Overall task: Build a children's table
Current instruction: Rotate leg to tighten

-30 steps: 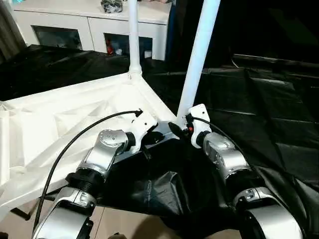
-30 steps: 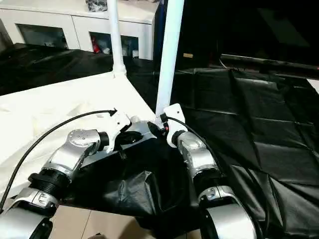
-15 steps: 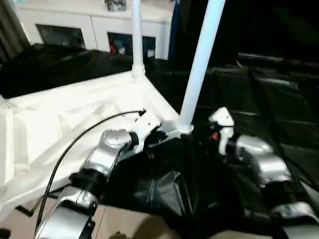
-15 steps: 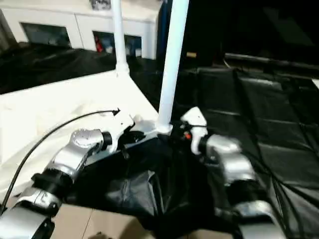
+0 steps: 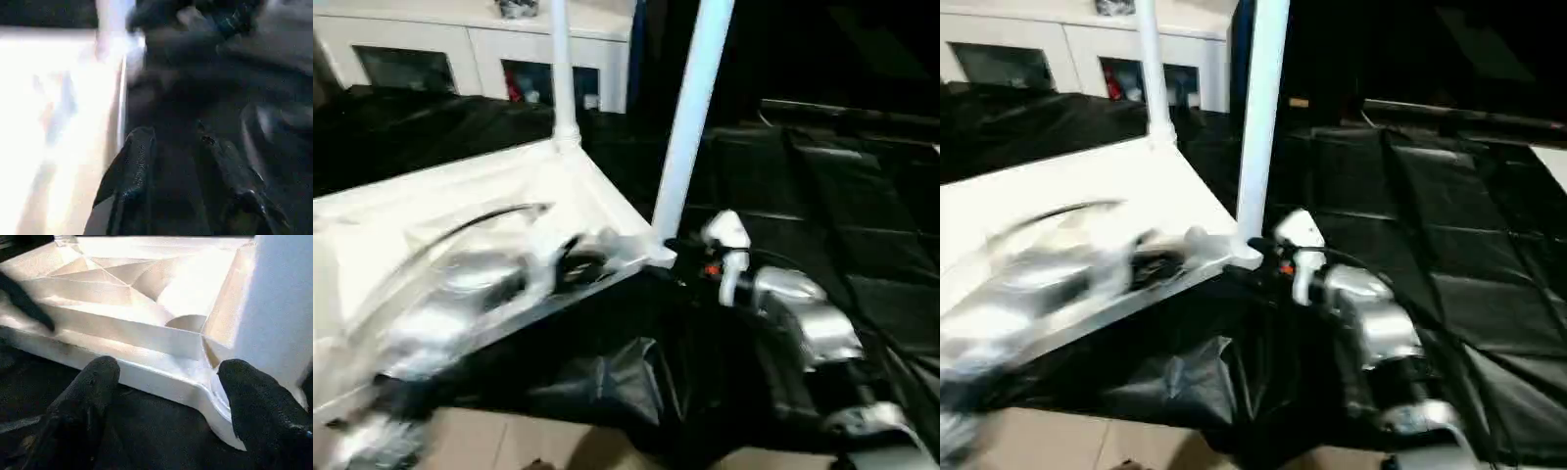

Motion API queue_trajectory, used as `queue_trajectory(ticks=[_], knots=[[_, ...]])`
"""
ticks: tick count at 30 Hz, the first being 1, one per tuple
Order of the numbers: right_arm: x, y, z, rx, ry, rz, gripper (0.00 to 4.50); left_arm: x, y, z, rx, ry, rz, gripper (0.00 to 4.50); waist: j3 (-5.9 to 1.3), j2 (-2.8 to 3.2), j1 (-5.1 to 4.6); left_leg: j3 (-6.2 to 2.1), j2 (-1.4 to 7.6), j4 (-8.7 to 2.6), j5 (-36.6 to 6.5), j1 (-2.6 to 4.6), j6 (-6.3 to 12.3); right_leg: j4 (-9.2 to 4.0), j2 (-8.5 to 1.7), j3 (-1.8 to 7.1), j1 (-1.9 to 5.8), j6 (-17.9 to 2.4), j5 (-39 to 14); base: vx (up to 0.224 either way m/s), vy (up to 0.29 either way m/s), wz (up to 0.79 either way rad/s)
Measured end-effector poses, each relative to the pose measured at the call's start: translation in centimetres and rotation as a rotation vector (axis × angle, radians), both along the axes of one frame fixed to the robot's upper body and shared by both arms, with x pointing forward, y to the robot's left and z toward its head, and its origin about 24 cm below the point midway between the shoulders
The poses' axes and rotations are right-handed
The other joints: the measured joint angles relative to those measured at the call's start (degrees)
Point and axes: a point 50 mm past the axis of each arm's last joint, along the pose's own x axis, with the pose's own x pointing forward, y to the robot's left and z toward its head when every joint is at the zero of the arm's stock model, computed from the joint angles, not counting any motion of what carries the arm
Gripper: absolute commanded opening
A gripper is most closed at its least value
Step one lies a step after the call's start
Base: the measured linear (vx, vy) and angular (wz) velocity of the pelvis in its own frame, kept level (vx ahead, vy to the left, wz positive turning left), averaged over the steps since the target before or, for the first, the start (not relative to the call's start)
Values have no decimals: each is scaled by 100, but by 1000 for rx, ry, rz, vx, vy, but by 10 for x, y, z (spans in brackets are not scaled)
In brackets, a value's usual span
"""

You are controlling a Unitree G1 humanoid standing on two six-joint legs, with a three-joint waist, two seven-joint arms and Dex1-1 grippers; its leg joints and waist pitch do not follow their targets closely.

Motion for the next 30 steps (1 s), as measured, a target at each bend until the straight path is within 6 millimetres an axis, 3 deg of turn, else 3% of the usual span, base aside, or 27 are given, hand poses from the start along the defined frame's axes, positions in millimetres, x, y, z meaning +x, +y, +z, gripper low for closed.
queue_trajectory(ticks=[2, 5, 9, 14, 18, 23, 30], knots=[[2, 11, 2, 21, -2, 13, 370, -11, 5, 1, 7, 31, 0, 189, 0, -13, 25, 7, -4, 3, 0, 3, 0, -1, -8, 5, 7, 0, 0, 0, 0, 0], [6, 31, 3, 36, -2, 15, 370, -29, 4, 4, 1, 55, -18, 203, 1, -97, 41, 8, -3, 1, 0, 13, 0, 0, -8, 6, 15, 2, -1, 0, 0, 0], [10, 63, -2, 50, 19, -44, 370, -46, 11, -1, 39, 96, 49, 231, 21, -184, -28, 1, -1, -3, 3, 26, -9, 8, -1, 6, 18, 21, -12, 0, 0, 0], [23, 90, 3, 86, 48, -248, 370, -59, 31, 1, 163, 120, 139, 270, 20, -187, -45, -3, -1, -4, 6, 34, -15, 19, 2, 7, 18, 27, -16, 0, 0, 0], [31, 81, -1, 71, 60, -437, 370, -69, 42, -2, 241, 152, 190, 297, 23, -182, 14, -3, -4, -4, 6, 30, -16, 18, 1, 11, 27, 25, -17, 0, 0, 0], [40, 69, -2, 90, 88, -578, 370, -73, 43, -1, 265, 150, 214, 324, 21, -185, 12, -2, -8, 2, 6, 29, -16, 24, 1, 26, 32, 20, -13, 0, 0, 0], [59, 52, 16, 166, 91, -729, 370, -75, 45, 0, 298, 145, 225, 370, 31, -169, 12, -5, -8, 6, 7, 32, -17, 48, 1, 25, 30, 26, -17, 0, 0, 0]])
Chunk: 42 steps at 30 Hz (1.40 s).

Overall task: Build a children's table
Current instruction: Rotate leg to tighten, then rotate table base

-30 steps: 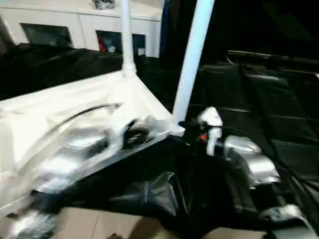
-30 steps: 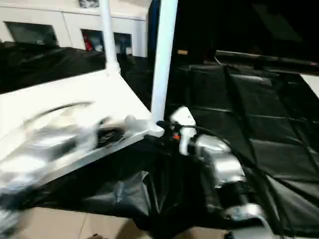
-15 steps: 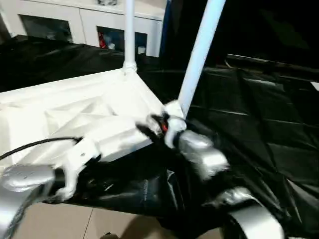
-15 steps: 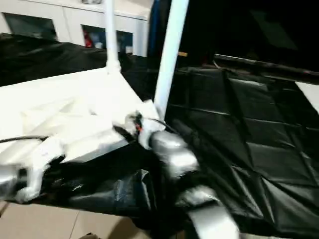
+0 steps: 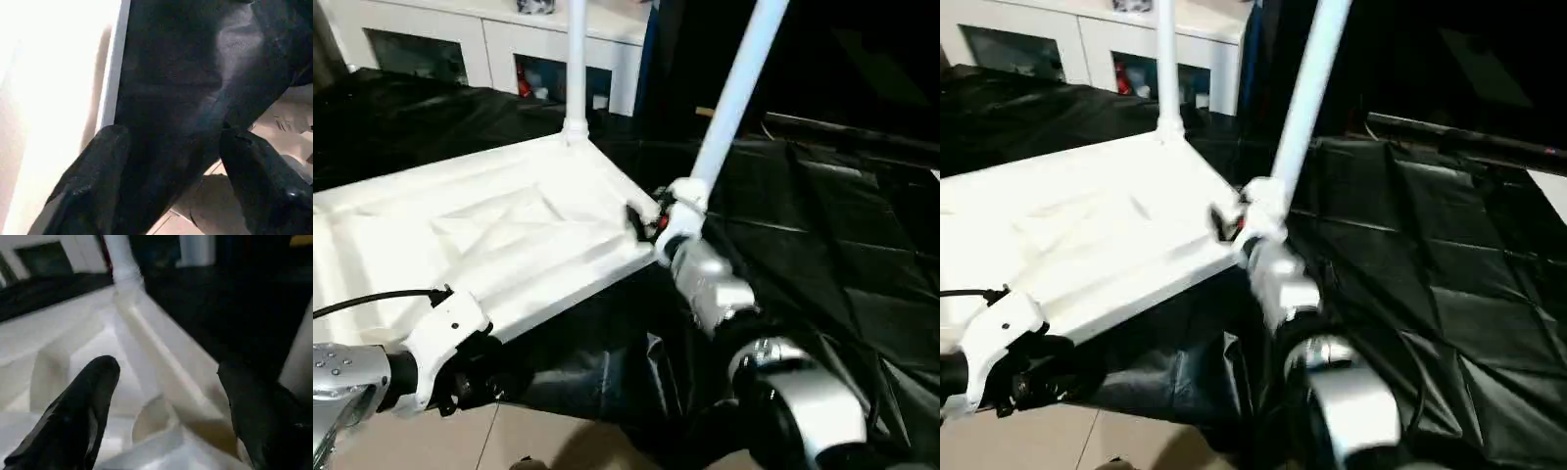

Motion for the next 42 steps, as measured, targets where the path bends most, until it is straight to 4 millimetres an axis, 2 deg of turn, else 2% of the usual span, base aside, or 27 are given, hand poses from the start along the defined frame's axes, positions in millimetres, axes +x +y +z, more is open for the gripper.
queue_trajectory(ticks=[2, 6, 13, 15, 20, 23, 30, 32, 38, 42], knots=[[3, -6, 1, 5, 9, -23, 370, 2, 0, 2, 9, -6, -7, 373, 6, 9, 21, -4, 0, 14, 0, -4, 0, 13, 0, 0, -2, 0, 0, 0, 0, 0], [10, -30, 4, 0, 14, -108, 370, 7, 0, 6, 24, -40, -23, 410, 22, 37, 111, -7, 2, 43, 0, -16, 0, 31, -3, 4, 3, 3, -3, 0, 0, 0], [15, -52, 7, -28, 16, -157, 370, 17, 1, 10, 37, -97, -23, 447, 39, 64, 121, -15, 2, 59, 0, -21, 0, 55, -3, 6, 0, 4, -2, 0, 0, 0], [18, -69, 12, -37, -1, -204, 370, 20, 6, 9, 57, -118, 5, 447, 48, 77, 154, -13, 2, 64, 0, -34, 1, 55, -5, 9, 1, 6, -3, 0, 0, 0], [21, -94, 19, -50, -30, -276, 370, 26, 12, 8, 85, -164, 42, 447, 52, 86, 176, -18, 4, 64, 0, -53, 1, 65, -4, 7, -8, 2, -1, 0, 0, 0], [20, -108, 19, -66, -25, -314, 370, 36, 13, 11, 94, -226, 54, 447, 52, 89, 195, -19, 3, 72, 1, -62, 1, 65, -4, 8, -9, -14, 8, 0, 0, 0], [20, -137, 25, -83, -39, -400, 370, 50, 3, 3, 49, -287, 55, 447, 59, 137, 239, -17, 4, 102, 1, -79, 1, 65, -6, 10, -11, -12, 7, 0, 0, 0], [19, -142, 26, -90, -41, -411, 370, 50, 1, 3, 38, -292, 44, 447, 61, 144, 239, -18, 6, 102, 1, -80, 1, 65, -5, 9, -13, -11, 6, 0, 0, 0], [16, -151, 24, -100, -63, -404, 370, 40, -8, 2, -186, -277, -9, 447, 67, 193, 242, -15, 7, 105, 0, -82, 2, 65, -4, 11, -15, -10, -2, 0, 0, 0], [8, -148, 11, -162, -80, -270, 370, 25, 20, 4, -171, -242, 61, 447, 61, 209, 125, -17, 9, 103, 0, -81, 3, 65, 0, 10, -15, -7, -5, 0, 0, 0]])
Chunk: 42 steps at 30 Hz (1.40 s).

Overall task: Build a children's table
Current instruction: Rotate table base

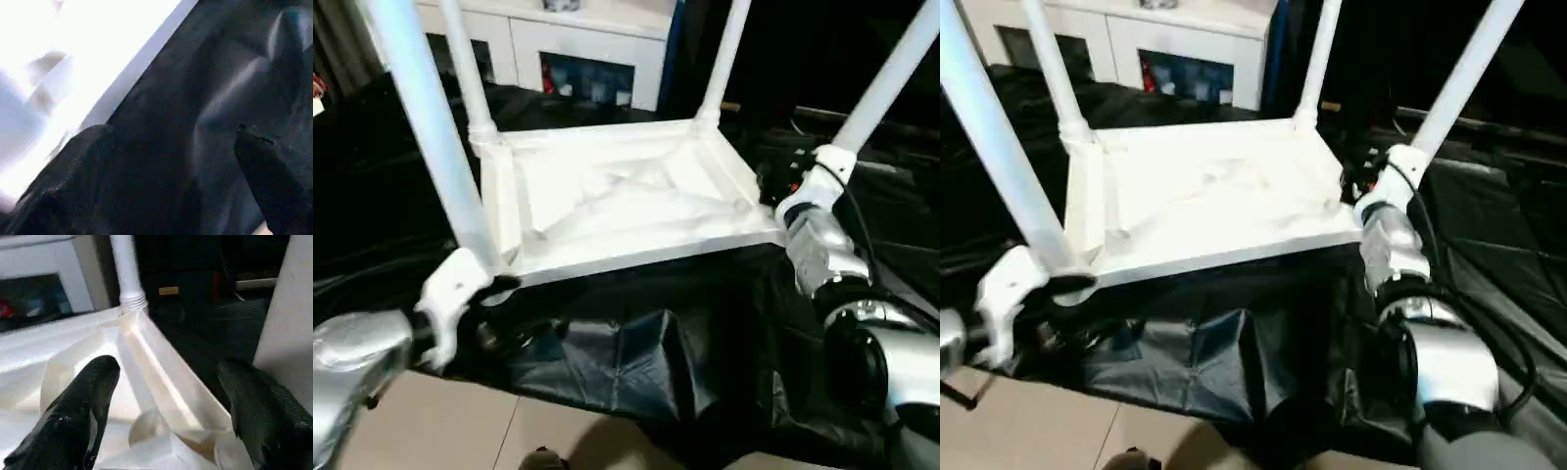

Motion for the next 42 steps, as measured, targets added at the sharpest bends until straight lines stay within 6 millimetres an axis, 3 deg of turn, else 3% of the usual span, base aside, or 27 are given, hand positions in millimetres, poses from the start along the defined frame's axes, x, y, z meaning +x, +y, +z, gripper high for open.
queue_trajectory(ticks=[9, 13, 18, 24, 27, 31, 35, 42], knots=[[-20, 15, -15, -109, -29, 320, 370, -4, 36, 29, -43, -114, 129, 447, -8, -5, -54, -4, 3, -1, 0, 16, 0, 0, 3, 0, 9, 0, 2, 0, 0, 0], [-31, 10, -29, -129, 29, 285, 370, 9, 38, 33, -81, -242, 215, 447, -10, 1, 11, -1, 0, 2, 0, 13, 1, -4, -1, 1, 17, -3, 3, 0, 0, 0], [-44, -2, -43, -140, 97, 187, 370, 24, 42, 24, -122, -308, 355, 447, -16, -6, -43, 2, 0, 4, 1, 16, 1, -1, -1, 9, 21, 0, 5, 0, 0, 0], [-50, -1, -46, -164, 133, 186, 370, 42, 21, 21, -257, -350, 345, 447, -21, -14, -98, 1, 0, 3, 1, 19, 1, -1, 1, 9, 17, 14, 4, 0, 0, 0], [-48, 4, -52, -223, 191, 182, 370, 50, -3, 19, -358, -353, 259, 447, -62, -96, -106, 2, 1, -1, 1, 16, 1, -1, 2, 8, 10, 19, 0, 0, 0, 0], [-41, 12, -55, -264, 234, 189, 370, 54, -26, 16, -392, -320, 139, 447, -69, -138, -93, 7, -2, 2, 1, 12, 1, -3, -3, 13, 11, 35, -9, 0, 0, 0], [-39, 19, -59, -295, 276, 211, 370, 53, -41, 15, -467, -260, 29, 447, -70, -140, -29, 9, -4, 5, 1, 9, 1, -3, -7, 14, 13, 16, 2, 0, 0, 0], [-37, 28, -68, -311, 339, 229, 370, 42, -61, 24, -605, -140, -158, 447, -70, -141, -50, 11, -2, 4, 1, 9, 1, 0, -4, 15, 7, 15, 2, 0, 0, 0]])
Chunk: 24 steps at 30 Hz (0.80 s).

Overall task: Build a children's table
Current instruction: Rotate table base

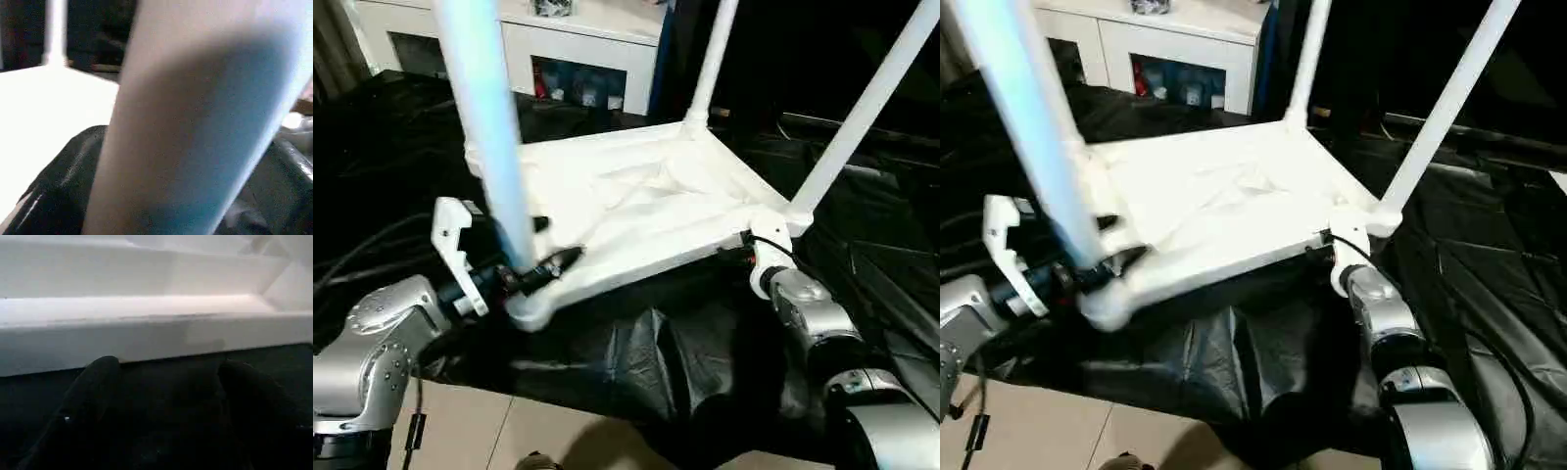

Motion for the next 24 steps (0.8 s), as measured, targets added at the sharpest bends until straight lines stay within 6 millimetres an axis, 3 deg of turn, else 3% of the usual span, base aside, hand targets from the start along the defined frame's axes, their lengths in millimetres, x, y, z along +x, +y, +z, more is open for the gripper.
queue_trajectory(ticks=[6, 9, 15, 24], knots=[[1, 15, -2, 27, -5, 50, 370, -11, -23, 12, -92, 16, -156, 447, 0, 0, -119, 2, 0, 1, 0, 2, 0, 1, 1, 3, 0, -2, 2, 0, 0, 0], [3, 30, -1, 41, 0, 102, 370, -12, -50, 18, -168, 22, -256, 447, 5, -11, -158, 4, 1, 1, 0, 3, 0, 4, 1, 5, -1, -7, 6, 0, 0, 0], [5, 53, 1, 38, -15, 196, 370, -12, -80, 21, -200, 32, -352, 447, 11, -22, -256, 1, 6, -1, 1, 2, -2, 7, 11, 5, -5, -6, 5, 0, 0, 0], [5, 74, 3, 50, -22, 256, 370, -1, -115, 24, -234, 19, -353, 447, 9, -27, -266, 3, 5, 7, 1, 2, -2, 4, 9, 9, -8, -7, 6, 0, 0, 0]])
